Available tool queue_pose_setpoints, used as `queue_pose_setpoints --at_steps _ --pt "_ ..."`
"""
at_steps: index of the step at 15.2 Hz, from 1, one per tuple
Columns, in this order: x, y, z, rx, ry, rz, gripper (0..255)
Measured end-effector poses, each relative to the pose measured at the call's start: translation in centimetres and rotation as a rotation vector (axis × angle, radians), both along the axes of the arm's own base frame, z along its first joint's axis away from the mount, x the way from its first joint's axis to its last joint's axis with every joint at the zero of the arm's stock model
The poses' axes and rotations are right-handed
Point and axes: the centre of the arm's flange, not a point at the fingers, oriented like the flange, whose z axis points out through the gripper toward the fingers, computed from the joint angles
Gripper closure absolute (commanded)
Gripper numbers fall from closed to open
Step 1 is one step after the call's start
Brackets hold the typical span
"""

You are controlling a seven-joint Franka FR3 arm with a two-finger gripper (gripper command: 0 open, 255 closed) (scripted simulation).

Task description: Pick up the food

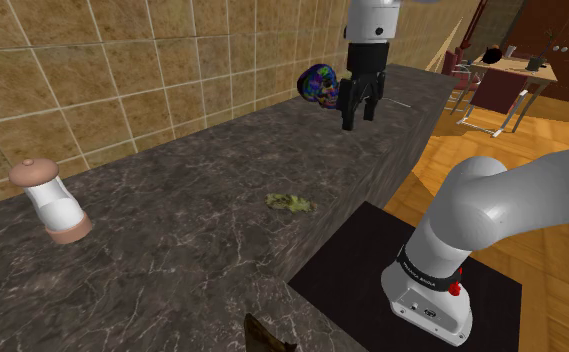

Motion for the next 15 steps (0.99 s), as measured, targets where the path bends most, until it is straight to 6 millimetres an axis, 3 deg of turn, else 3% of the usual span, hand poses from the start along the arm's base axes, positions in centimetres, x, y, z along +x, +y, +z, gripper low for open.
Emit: queue_pose_setpoints --at_steps 2,5,15 --pt "0.1 0.2 -0.6 -0.001 -0.002 0.005 0" --pt "0.9 1.8 -3.3 -0.004 -0.012 0.034 0" --pt "4.2 7.9 -14.6 -0.016 -0.057 0.144 0"
